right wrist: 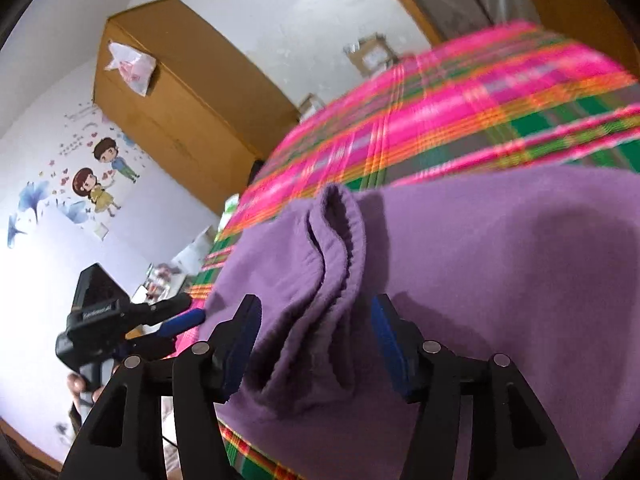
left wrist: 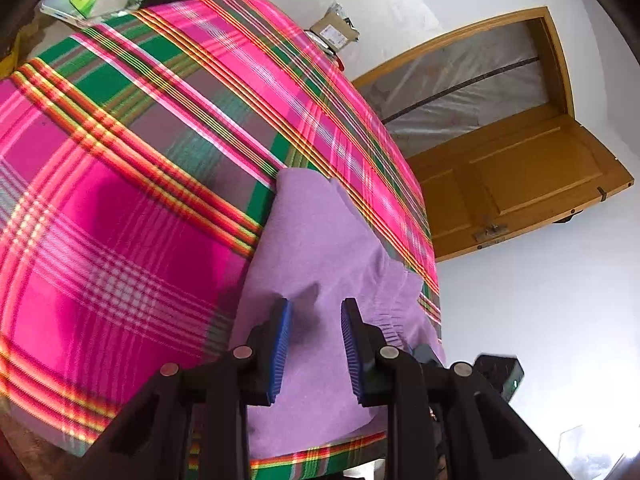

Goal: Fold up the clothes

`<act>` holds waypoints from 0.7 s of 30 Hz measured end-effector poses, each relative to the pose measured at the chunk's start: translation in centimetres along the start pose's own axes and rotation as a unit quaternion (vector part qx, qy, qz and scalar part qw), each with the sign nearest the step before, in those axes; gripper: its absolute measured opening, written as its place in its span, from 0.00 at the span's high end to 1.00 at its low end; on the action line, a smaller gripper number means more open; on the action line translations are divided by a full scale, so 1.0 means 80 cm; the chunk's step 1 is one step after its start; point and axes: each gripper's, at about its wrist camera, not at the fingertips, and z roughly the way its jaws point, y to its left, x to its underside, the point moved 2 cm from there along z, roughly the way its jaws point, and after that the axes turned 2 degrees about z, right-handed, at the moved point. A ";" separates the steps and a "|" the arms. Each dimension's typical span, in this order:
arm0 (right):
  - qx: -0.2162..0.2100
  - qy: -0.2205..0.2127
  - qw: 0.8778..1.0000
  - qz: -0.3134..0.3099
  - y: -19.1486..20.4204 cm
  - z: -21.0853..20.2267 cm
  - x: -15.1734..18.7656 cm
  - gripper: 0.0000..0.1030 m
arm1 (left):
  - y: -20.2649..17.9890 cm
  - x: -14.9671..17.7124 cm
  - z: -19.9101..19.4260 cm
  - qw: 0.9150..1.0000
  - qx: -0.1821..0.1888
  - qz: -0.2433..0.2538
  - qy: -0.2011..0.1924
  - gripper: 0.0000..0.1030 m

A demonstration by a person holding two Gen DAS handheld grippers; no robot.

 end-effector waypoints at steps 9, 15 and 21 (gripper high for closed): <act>-0.002 0.052 0.999 -0.014 0.016 0.034 -0.008 0.41 | 0.003 0.005 0.004 1.000 -0.009 0.005 0.005 0.75; 0.020 0.055 0.997 -0.052 0.034 0.042 -0.009 0.73 | 0.008 0.008 0.003 1.000 -0.015 0.004 0.008 0.75; 0.014 0.019 0.998 -0.066 0.042 0.012 -0.011 0.81 | 0.005 0.009 0.001 1.000 -0.025 0.015 0.007 0.72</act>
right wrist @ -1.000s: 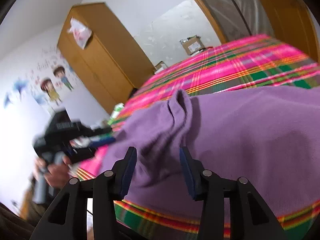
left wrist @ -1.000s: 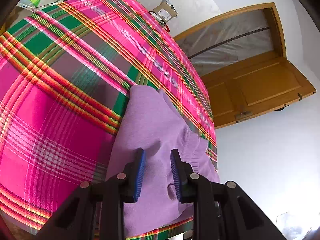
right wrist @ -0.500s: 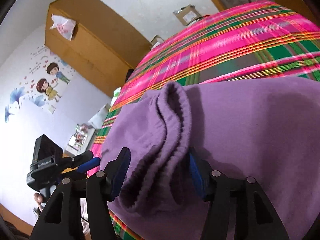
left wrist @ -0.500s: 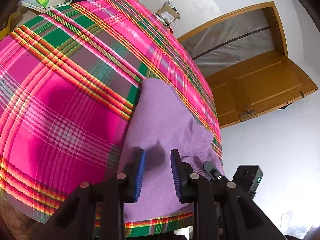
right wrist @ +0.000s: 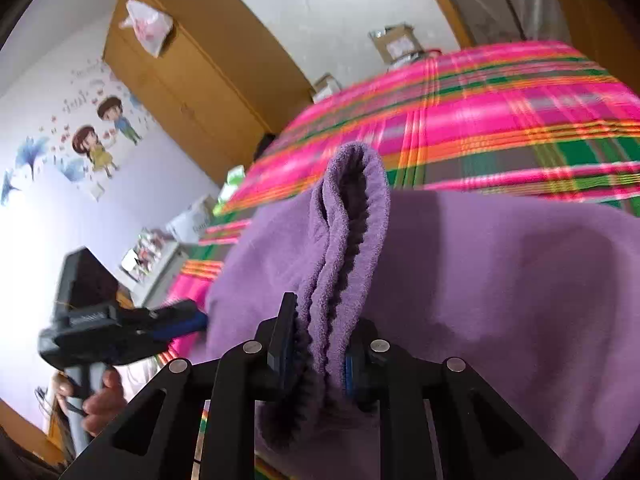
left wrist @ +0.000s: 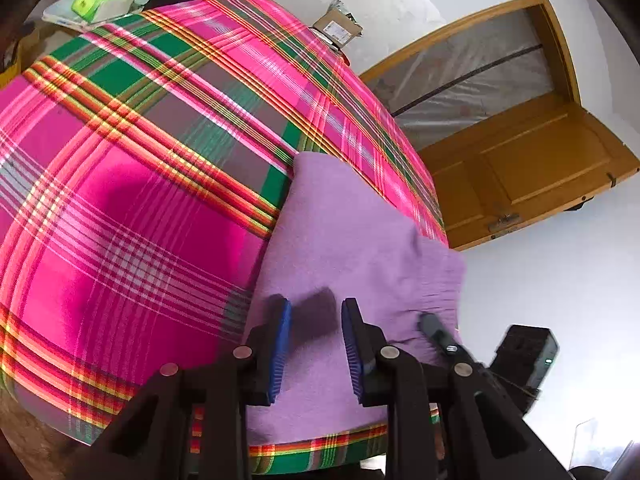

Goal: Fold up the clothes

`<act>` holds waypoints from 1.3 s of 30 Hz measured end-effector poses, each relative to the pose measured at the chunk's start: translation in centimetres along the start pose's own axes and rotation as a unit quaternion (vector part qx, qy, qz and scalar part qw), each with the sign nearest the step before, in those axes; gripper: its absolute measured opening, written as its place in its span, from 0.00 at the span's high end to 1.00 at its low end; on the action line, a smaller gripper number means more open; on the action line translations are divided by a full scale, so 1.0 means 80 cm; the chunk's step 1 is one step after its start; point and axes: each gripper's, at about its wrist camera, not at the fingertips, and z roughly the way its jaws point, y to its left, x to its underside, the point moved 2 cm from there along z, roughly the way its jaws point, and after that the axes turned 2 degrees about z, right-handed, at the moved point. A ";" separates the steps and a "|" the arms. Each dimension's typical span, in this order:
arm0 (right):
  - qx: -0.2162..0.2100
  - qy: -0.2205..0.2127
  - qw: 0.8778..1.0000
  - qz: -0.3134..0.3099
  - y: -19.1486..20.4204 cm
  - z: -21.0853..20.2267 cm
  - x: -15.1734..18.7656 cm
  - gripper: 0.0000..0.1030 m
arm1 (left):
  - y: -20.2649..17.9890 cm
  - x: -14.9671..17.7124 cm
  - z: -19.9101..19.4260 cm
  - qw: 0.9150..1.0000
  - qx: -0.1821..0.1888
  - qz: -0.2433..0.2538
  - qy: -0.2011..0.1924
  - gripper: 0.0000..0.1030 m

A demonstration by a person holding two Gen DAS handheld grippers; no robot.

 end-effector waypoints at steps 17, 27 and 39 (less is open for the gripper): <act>0.080 -0.006 0.996 0.035 -0.036 -0.042 0.026 0.80 | -0.005 0.005 0.011 1.000 -0.015 0.006 0.020 0.69; 0.125 -0.008 0.992 0.017 -0.045 -0.037 0.028 0.74 | 0.001 0.011 0.018 0.999 -0.031 0.015 0.037 0.69; 0.195 -0.106 0.970 -0.096 0.003 -0.076 0.020 0.64 | 0.002 0.012 0.022 0.999 -0.033 0.016 0.036 0.69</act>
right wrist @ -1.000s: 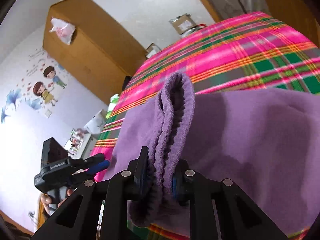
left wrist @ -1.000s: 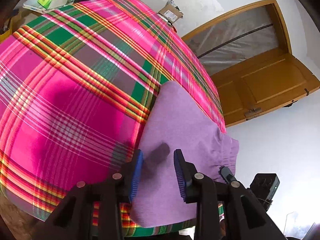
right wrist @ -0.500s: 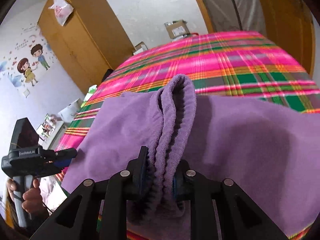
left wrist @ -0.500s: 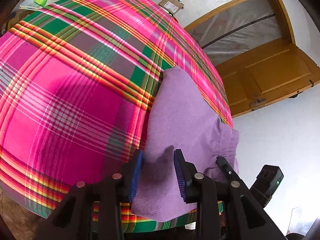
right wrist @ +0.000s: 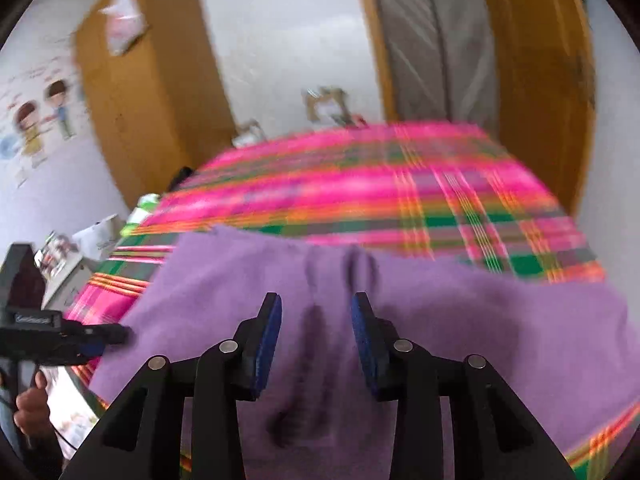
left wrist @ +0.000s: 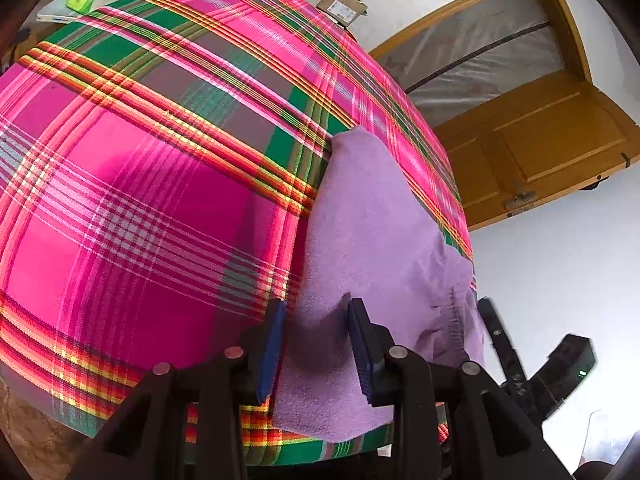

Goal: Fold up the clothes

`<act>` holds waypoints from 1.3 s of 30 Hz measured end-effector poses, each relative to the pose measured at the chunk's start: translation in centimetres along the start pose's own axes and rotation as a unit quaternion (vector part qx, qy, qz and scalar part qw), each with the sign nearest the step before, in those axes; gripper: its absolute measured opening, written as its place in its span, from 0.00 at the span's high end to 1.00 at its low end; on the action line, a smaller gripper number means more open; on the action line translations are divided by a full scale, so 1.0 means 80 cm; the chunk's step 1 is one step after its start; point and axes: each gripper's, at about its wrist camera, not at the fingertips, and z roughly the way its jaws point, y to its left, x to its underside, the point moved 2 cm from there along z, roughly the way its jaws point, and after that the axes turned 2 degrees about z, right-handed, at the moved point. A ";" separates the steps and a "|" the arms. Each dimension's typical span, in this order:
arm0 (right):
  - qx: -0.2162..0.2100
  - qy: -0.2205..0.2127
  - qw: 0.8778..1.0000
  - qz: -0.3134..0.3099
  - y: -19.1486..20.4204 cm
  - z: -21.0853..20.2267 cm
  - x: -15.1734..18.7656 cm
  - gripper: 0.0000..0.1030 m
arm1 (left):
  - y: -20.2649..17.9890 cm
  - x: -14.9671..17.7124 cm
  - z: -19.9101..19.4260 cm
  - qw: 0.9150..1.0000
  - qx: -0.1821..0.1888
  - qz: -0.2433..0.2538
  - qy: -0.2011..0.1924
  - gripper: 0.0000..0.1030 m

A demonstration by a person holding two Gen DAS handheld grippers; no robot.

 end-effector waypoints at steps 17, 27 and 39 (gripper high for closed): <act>-0.037 0.113 0.993 -0.007 -0.008 0.093 -0.044 0.80 | -0.037 -0.090 0.017 0.997 -0.058 0.057 -0.015 0.69; -0.059 0.135 0.989 0.011 -0.008 0.107 -0.036 0.85 | -0.034 -0.104 0.039 0.997 -0.064 0.043 -0.004 0.69; -0.051 0.103 0.992 0.044 -0.035 0.094 -0.030 0.93 | -0.031 -0.110 0.052 0.997 -0.072 0.034 0.004 0.68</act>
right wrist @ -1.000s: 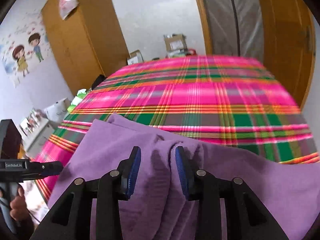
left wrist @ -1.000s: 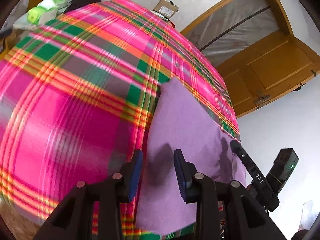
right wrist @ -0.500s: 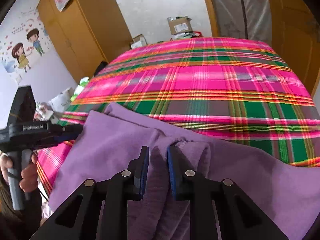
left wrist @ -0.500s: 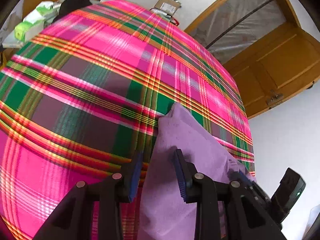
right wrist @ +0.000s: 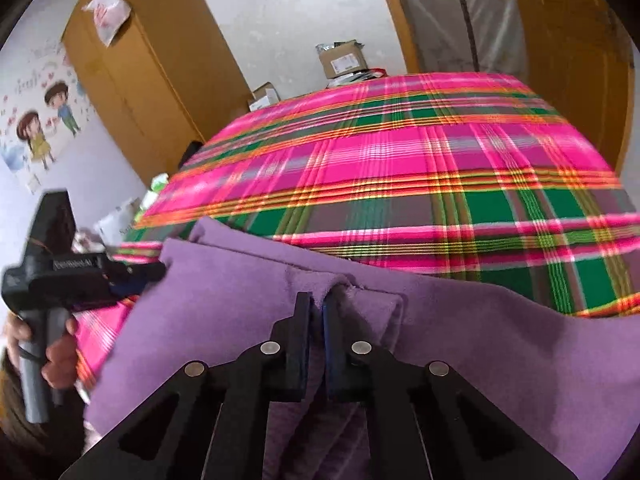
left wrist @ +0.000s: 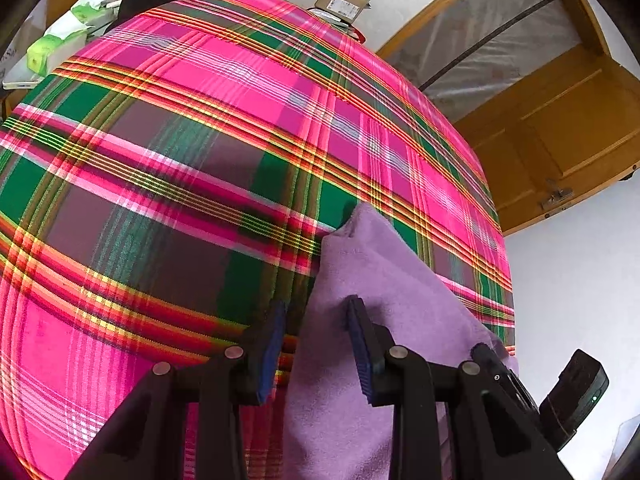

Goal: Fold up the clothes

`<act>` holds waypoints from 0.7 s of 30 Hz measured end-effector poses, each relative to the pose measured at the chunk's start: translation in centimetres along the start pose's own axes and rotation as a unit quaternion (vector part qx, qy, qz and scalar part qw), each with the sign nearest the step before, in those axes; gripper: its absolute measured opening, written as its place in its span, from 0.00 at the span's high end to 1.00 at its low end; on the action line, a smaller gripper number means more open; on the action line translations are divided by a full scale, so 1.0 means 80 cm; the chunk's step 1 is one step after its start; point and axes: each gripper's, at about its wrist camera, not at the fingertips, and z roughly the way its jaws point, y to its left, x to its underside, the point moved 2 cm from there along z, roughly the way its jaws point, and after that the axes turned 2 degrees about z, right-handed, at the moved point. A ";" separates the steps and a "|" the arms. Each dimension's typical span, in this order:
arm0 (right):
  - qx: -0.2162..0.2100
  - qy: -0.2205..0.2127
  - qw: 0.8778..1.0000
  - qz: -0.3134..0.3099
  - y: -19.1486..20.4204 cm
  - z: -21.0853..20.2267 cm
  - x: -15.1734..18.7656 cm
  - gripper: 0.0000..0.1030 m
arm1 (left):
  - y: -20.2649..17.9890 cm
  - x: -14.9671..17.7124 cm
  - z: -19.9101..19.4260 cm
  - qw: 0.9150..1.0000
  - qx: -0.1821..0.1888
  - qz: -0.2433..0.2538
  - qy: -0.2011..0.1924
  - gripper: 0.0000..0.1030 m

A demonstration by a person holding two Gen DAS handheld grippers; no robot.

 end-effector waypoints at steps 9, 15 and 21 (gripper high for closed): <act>-0.040 -0.019 0.999 -0.013 0.014 -0.055 0.023 0.78 | 0.009 0.027 -0.033 1.000 0.009 -0.005 -0.014 0.68; -0.078 0.014 0.997 0.015 0.008 -0.081 0.065 0.77 | 0.014 0.061 -0.049 1.000 0.011 -0.001 -0.011 0.68; -0.077 0.022 0.997 0.004 0.018 -0.091 0.086 0.74 | 0.014 0.083 -0.055 1.000 0.010 0.003 -0.003 0.68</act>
